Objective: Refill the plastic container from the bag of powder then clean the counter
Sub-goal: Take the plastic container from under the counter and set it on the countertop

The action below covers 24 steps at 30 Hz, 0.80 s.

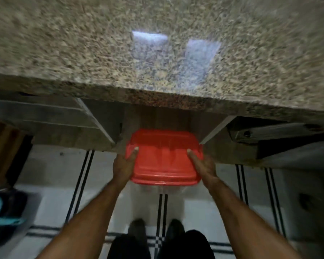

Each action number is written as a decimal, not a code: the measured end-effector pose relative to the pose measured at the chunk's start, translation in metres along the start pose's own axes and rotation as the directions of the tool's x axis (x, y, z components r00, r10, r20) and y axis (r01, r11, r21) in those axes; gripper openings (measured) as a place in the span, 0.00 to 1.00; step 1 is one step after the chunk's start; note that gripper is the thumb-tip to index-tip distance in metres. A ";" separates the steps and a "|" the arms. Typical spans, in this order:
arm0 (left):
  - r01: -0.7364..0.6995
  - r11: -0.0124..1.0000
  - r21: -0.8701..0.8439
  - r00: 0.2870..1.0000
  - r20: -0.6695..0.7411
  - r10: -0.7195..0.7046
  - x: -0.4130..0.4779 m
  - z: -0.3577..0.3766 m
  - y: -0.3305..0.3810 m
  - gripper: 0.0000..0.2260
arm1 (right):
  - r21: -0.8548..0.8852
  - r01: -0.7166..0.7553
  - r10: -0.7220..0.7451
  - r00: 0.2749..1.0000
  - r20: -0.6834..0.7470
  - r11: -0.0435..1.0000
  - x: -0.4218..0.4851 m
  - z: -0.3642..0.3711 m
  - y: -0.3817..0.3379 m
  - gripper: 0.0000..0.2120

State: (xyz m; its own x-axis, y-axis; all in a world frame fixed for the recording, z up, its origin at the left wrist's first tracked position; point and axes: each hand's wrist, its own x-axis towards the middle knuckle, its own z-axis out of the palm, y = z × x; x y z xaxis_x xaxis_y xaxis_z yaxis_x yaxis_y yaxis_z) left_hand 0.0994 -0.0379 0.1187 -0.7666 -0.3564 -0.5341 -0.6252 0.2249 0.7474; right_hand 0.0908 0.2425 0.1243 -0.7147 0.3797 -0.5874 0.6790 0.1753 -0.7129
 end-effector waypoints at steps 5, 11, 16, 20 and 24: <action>0.081 0.997 -0.004 0.997 -0.014 -0.081 -0.115 -0.085 0.057 0.35 | -0.058 -0.007 0.013 0.995 0.099 0.998 -0.135 -0.058 -0.064 0.34; -0.029 0.997 -0.072 0.992 -0.121 0.020 -0.211 -0.165 0.156 0.23 | -0.103 0.152 -0.143 0.986 0.088 0.983 -0.243 -0.114 -0.158 0.37; -0.232 0.955 -0.186 0.971 -0.105 0.215 -0.225 -0.221 0.247 0.23 | 0.007 0.275 -0.274 0.959 0.067 0.962 -0.282 -0.140 -0.246 0.43; -0.362 0.904 -0.229 0.932 -0.088 0.351 -0.219 -0.244 0.320 0.34 | 0.063 0.406 -0.409 0.911 0.056 0.912 -0.294 -0.153 -0.316 0.36; -0.411 0.884 -0.221 0.911 -0.073 0.405 -0.195 -0.238 0.385 0.36 | 0.083 0.479 -0.482 0.876 0.024 0.874 -0.273 -0.166 -0.376 0.27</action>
State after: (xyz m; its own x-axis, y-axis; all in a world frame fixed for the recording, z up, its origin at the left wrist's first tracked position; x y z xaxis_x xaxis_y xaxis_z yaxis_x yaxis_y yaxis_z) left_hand 0.0429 -0.0971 0.6048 -0.9414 -0.2996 -0.1550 -0.2056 0.1452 0.9678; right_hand 0.0589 0.2239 0.6163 -0.9574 0.2261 -0.1796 0.2369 0.2595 -0.9363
